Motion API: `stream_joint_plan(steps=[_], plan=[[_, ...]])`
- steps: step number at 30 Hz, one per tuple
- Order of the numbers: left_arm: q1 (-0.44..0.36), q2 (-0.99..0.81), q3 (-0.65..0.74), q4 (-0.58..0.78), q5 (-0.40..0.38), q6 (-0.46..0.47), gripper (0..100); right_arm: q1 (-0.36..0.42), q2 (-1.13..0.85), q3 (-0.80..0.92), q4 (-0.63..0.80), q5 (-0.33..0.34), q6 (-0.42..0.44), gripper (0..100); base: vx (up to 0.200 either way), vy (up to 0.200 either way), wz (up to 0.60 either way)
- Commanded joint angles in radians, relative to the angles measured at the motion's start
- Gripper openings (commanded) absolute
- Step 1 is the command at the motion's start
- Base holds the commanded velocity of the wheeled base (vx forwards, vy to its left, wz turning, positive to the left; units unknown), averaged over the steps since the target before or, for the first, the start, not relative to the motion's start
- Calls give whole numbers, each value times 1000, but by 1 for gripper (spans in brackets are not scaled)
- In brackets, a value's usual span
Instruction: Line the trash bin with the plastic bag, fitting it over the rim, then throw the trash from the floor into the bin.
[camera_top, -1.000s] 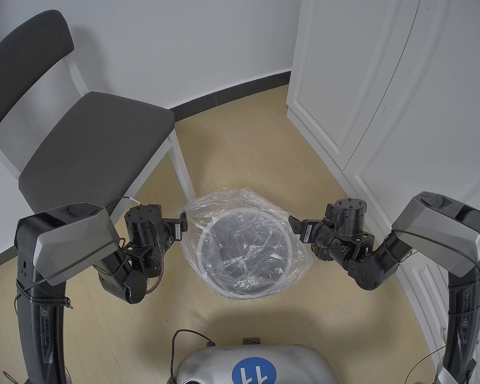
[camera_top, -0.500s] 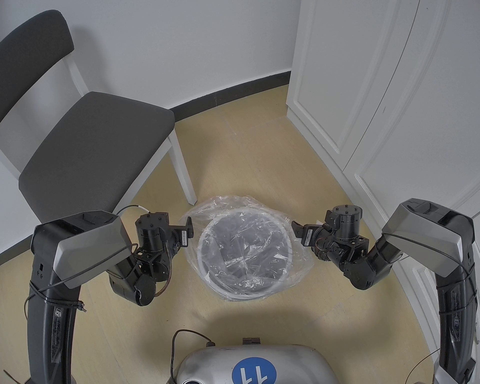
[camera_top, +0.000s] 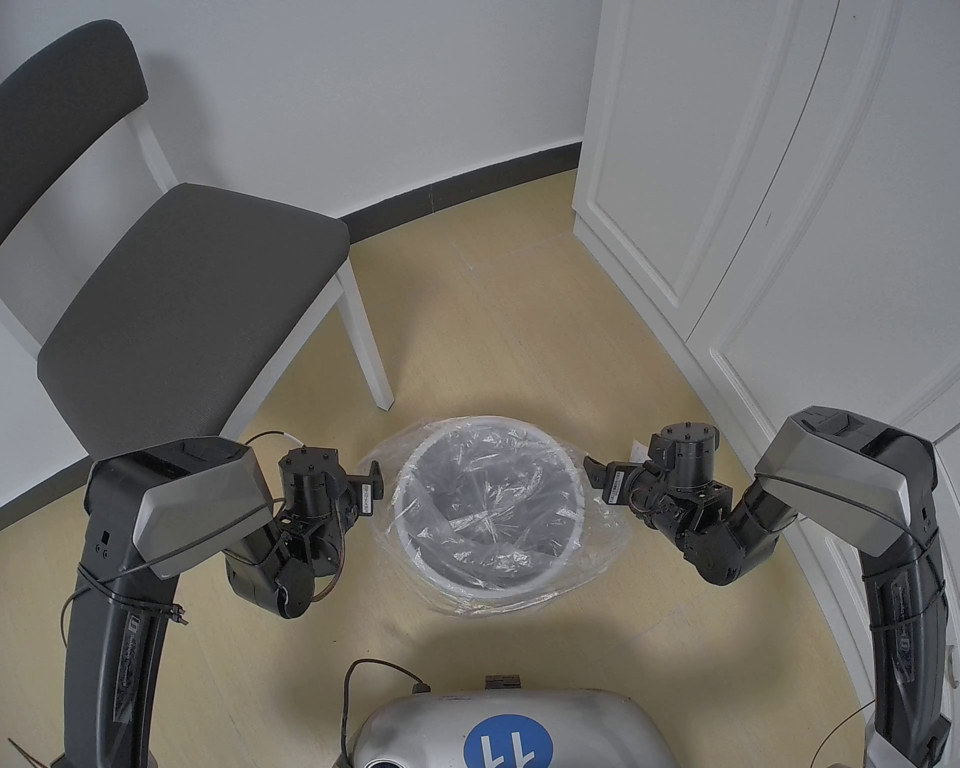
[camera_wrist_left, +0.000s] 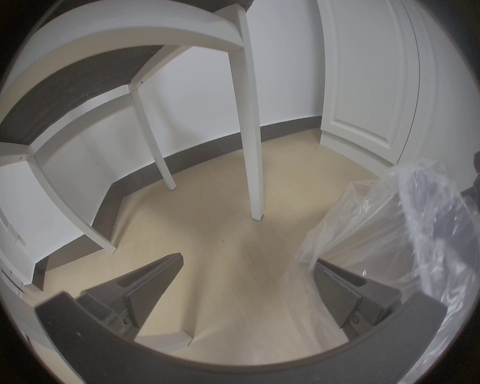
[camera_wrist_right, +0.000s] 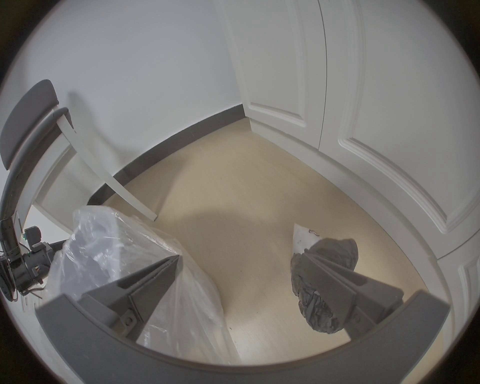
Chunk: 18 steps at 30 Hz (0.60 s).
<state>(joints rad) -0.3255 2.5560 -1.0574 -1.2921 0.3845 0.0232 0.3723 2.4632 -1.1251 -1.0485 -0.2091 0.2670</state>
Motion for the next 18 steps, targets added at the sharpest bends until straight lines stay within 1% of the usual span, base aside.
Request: stream_joint_plan(steps=[1,2,7,10,14,17,18], plan=[[0,13,31,17,1,1,100,-7,19,11,8,4,-3,100,0,0,0],[2,4,68,42,-1,4,100,-12,20,25,7,10,-9,100,0,0,0],[3,-51,91,57,-1,1,100,-12,2,41,-4,25,-11,100,0,0,0],[2,-94,102,54,-1,1,100,-12,-44,57,-5,25,-11,100,0,0,0],[-3,-207,175,60,-1,3,100,-9,-151,122,2,27,-17,100,0,0,0],[-7,-246,194,63,-1,6,100,-7,-190,148,5,27,-38,100,0,0,0],[-10,-269,205,63,-1,7,100,-7,-208,165,4,27,-63,100,0,0,0]])
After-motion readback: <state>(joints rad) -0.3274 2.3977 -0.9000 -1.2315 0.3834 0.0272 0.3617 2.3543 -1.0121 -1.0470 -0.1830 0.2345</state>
